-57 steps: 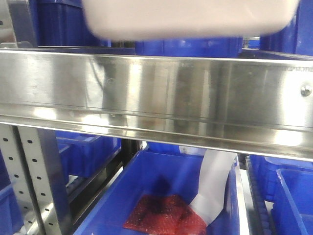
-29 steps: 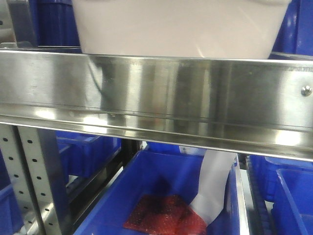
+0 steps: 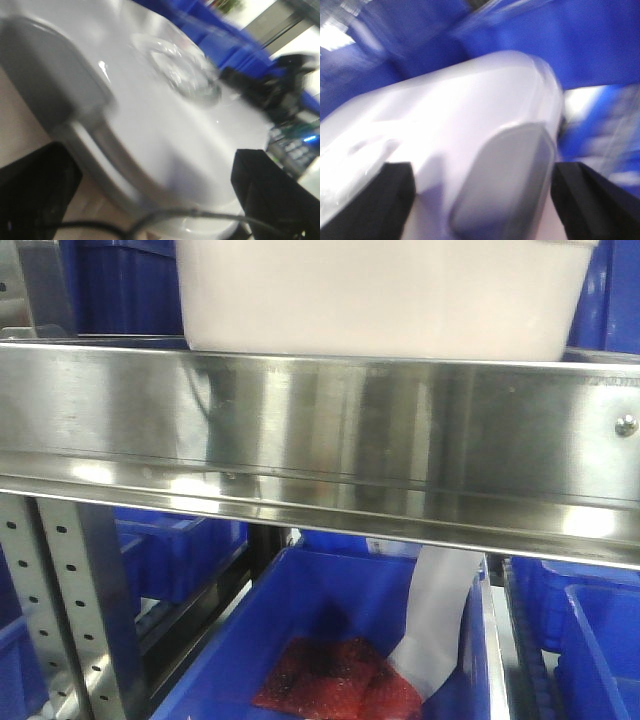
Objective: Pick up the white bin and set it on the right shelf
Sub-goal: 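Lower the bin onto the upper shelf with both grippers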
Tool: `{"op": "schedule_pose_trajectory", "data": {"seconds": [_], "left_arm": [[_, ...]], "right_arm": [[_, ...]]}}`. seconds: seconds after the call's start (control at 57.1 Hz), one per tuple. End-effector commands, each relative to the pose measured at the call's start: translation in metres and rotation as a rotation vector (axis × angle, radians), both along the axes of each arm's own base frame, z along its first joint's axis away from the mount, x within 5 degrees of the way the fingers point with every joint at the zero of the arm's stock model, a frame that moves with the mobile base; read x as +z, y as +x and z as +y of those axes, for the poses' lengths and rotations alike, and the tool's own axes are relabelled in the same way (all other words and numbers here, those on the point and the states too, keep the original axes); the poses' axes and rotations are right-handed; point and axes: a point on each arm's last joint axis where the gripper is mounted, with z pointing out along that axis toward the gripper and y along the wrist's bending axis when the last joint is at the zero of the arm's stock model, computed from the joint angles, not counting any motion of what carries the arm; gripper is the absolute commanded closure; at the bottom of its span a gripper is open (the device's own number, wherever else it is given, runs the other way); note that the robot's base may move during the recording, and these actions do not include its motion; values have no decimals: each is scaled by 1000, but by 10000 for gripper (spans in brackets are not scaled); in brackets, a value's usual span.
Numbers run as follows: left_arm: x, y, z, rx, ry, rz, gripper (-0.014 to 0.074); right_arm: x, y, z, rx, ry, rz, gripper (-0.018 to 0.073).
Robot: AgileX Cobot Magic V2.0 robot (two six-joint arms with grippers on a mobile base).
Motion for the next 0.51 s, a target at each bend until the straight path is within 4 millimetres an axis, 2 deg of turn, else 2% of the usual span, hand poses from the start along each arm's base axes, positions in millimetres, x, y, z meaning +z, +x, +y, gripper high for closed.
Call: {"op": "schedule_pose_trajectory", "data": {"seconds": [0.0,0.175,0.367,0.49], "left_arm": [[31,-9,0,14,6,-115,119],[43,-13,1,-20,110,-189,123],[73,-33,2,-80,147,-284,126],[91,-54,2,-122,153,-336,220]], "right_arm": [[30,-9,0,-6,-92,-122,-83],[42,-20,-5,-56,-228,-164,-83],[76,-49,-2,-78,-257,-274,-83],[103,-78,1,-89,-266,-371,-77]]}}
